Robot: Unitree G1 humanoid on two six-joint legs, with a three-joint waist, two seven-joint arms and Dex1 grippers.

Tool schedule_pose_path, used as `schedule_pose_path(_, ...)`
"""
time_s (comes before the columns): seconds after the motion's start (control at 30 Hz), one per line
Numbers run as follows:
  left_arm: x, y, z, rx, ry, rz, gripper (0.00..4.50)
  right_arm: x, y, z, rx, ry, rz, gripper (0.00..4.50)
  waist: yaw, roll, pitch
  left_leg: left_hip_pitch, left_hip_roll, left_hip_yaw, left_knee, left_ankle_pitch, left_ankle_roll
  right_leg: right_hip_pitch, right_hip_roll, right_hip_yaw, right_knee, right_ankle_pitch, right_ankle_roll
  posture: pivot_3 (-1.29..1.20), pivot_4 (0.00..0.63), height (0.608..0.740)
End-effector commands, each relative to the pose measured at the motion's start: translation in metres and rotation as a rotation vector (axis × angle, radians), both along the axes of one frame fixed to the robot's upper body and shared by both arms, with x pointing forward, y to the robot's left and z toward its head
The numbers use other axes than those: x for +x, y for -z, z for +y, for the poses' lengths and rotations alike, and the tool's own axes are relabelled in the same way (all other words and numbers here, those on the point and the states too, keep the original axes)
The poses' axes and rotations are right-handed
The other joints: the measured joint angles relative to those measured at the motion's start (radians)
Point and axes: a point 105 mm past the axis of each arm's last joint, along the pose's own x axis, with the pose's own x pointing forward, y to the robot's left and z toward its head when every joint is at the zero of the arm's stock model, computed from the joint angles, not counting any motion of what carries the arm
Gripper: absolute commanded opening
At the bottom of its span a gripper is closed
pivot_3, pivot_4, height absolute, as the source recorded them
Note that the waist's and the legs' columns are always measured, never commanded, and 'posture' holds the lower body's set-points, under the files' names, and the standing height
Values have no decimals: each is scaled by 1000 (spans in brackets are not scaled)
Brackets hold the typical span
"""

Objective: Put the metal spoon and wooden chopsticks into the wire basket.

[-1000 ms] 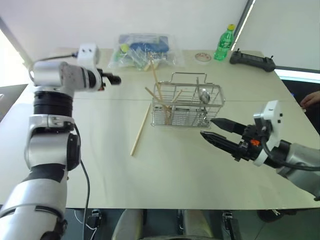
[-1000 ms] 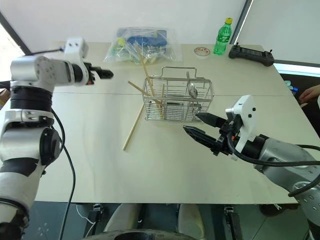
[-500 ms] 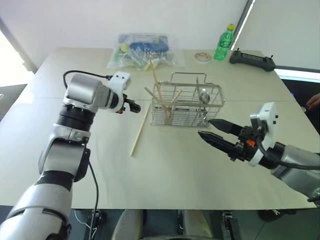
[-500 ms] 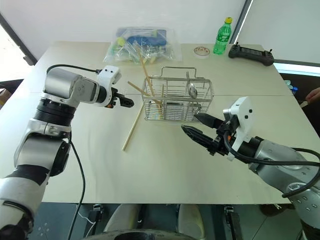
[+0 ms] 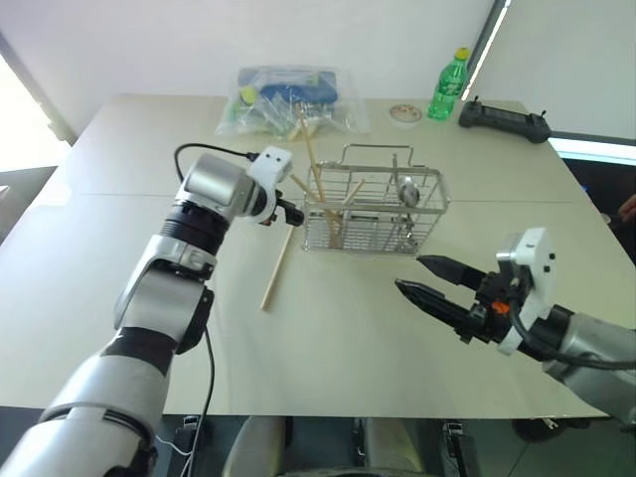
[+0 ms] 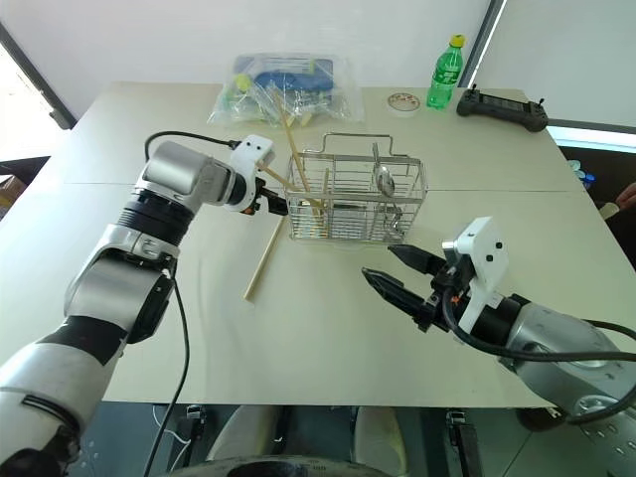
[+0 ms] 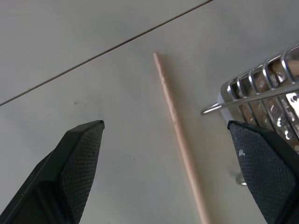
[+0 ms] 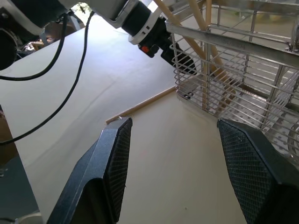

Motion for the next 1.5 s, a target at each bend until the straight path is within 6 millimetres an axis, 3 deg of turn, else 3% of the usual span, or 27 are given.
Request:
schedule_pose_path(0.03,7,-12,-7,-19,6,-45,4467,-7,-12,2,-2,-19,-56,2980,-1,0,0,0,0,0,0,0,0,0,0,0,0,0,0,0,150,721)
schedule_pose_path(0.4,8,13,-4,3,-9,4,4467,-3,-18,-2,14,18,-70,2980,2,1,-1,1,0,0,1,0,0,3,0,-1,-2,0,0,0,150,721)
schedule_pose_path(0.5,7,14,-6,-2,8,19,3709,-2,-18,-1,16,22,-71,2980,1,2,-1,2,0,0,1,0,0,4,0,-1,-2,0,0,0,150,721)
schedule_pose_path(0.73,5,14,-6,1,15,35,226,0,-20,-3,32,42,-83,2980,2,2,-1,1,0,0,1,0,0,4,0,-1,-4,0,1,0,150,721)
schedule_pose_path(0.77,6,13,-5,3,15,34,68,0,-21,-3,36,44,-88,2980,2,2,-1,1,0,0,1,0,1,4,0,-1,-4,0,1,0,150,721)
schedule_pose_path(1.03,15,6,13,11,-41,-19,68,3,-20,0,50,49,-105,2980,0,2,-1,1,0,0,1,0,1,4,0,-1,-4,0,1,0,150,721)
schedule_pose_path(1.2,22,-6,38,-82,-189,-43,68,4,-19,-1,37,35,-100,2980,-5,2,-1,1,0,1,1,0,1,3,1,-1,-4,1,1,0,150,721)
schedule_pose_path(1.37,45,-50,85,-276,-428,-280,68,6,-21,-2,37,18,-88,2980,-3,1,-1,1,0,0,1,0,1,1,2,-1,-2,1,1,0,150,721)
schedule_pose_path(1.43,52,-88,102,-417,-485,-459,68,7,-20,-2,36,12,-78,2980,0,1,-1,1,0,0,1,0,0,1,2,-1,-1,1,1,0,150,721)
schedule_pose_path(1.5,49,-149,119,-570,-467,-730,68,7,-19,-1,38,5,-64,2980,4,0,0,1,0,-1,1,0,0,2,1,-1,-2,1,1,0,150,721)
